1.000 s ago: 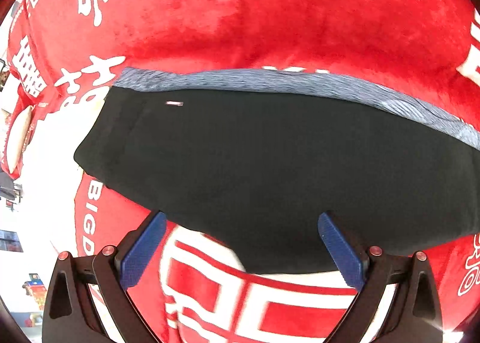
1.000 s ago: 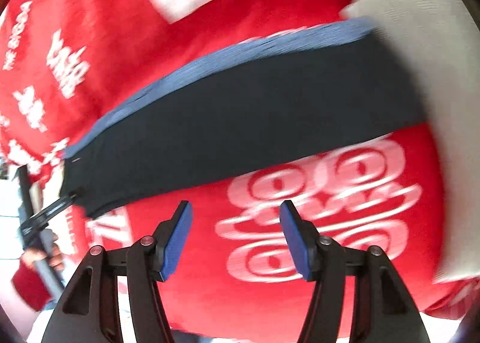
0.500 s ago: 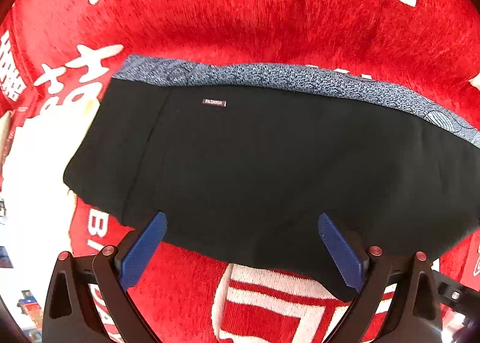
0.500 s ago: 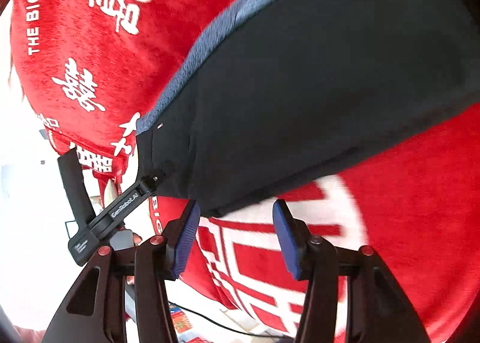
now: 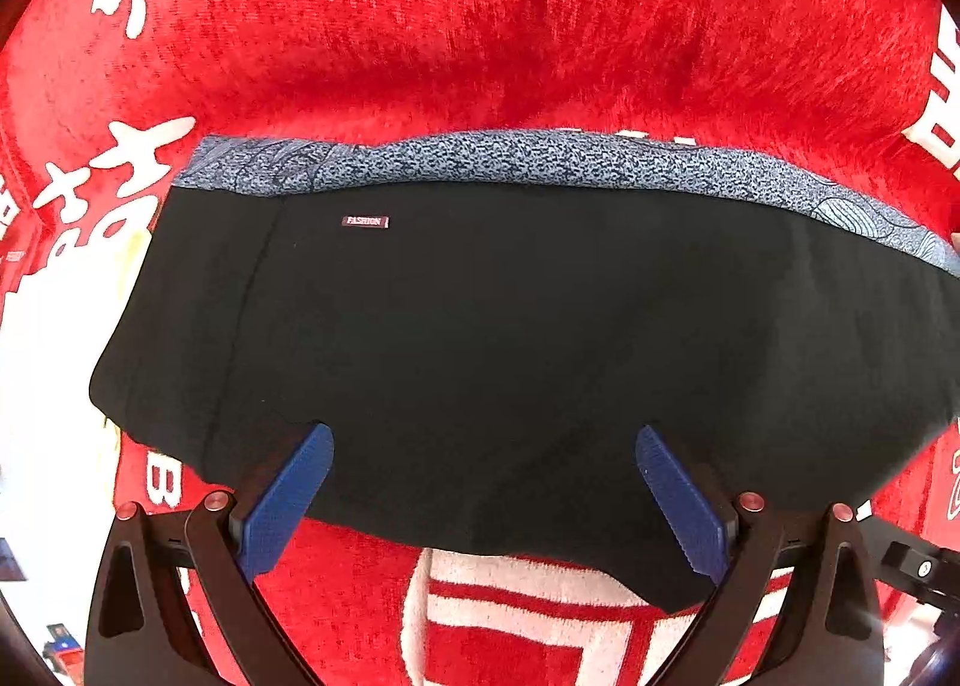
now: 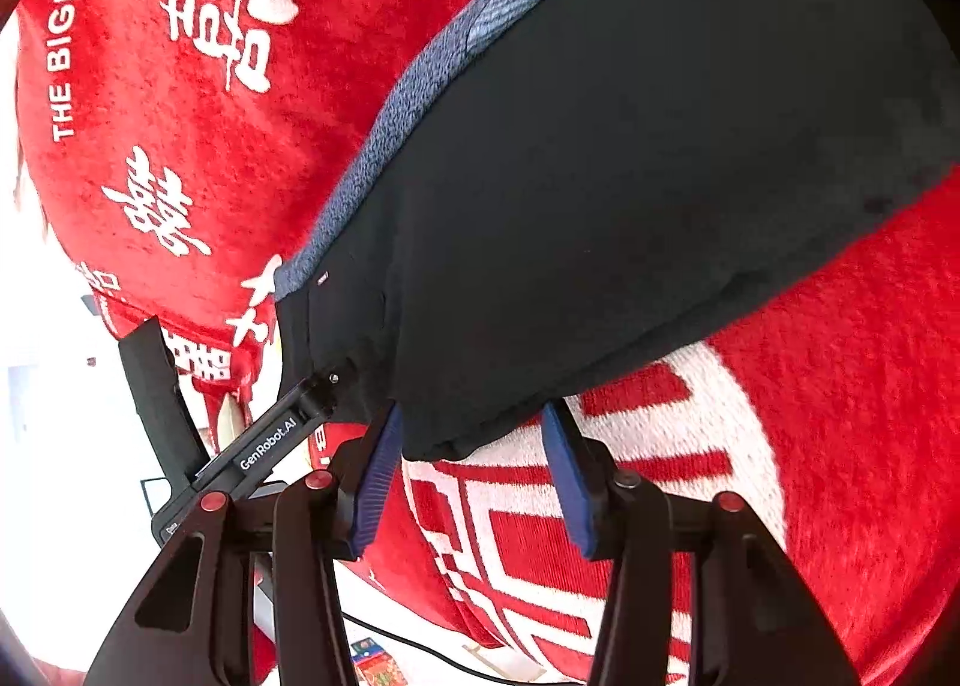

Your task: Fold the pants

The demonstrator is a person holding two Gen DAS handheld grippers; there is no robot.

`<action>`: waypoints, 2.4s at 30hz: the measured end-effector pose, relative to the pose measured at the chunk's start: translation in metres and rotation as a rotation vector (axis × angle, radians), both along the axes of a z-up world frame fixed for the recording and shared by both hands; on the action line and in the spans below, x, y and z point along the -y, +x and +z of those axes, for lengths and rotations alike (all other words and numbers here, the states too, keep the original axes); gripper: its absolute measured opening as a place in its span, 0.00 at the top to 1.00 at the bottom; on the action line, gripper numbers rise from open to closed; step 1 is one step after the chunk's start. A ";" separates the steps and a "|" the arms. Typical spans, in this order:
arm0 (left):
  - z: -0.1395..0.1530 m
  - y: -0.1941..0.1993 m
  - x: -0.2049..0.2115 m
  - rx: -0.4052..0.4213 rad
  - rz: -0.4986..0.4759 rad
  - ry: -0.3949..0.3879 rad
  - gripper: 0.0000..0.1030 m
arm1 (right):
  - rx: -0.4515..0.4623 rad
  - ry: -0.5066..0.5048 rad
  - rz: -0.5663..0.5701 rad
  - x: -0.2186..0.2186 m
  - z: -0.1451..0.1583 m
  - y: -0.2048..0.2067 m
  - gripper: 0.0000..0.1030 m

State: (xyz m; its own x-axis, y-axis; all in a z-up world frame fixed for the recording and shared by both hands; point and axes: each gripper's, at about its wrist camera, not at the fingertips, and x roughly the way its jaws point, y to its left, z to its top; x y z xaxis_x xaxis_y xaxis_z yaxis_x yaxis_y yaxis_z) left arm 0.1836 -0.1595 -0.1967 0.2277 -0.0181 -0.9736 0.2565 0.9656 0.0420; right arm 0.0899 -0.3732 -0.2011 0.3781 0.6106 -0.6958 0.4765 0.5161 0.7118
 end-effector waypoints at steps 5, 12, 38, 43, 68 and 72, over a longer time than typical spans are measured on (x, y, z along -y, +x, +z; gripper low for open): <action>-0.001 -0.003 0.005 -0.011 -0.003 -0.010 0.01 | 0.006 -0.011 -0.021 0.006 0.004 0.002 0.50; -0.014 -0.007 0.013 -0.038 -0.026 0.000 0.01 | -0.035 -0.011 -0.094 0.015 -0.003 0.000 0.51; 0.013 0.005 -0.020 0.039 -0.024 -0.012 0.01 | -0.081 -0.231 0.059 0.028 0.035 -0.001 0.71; 0.018 0.070 -0.046 0.119 0.063 0.035 0.01 | -0.013 -0.340 0.126 0.025 0.045 0.056 0.71; 0.005 0.086 -0.043 0.084 0.043 0.093 0.00 | -0.013 -0.587 0.201 0.026 0.031 0.125 0.37; 0.016 0.044 0.000 0.049 -0.033 0.035 0.00 | -0.067 -0.593 0.186 0.057 0.040 0.075 0.36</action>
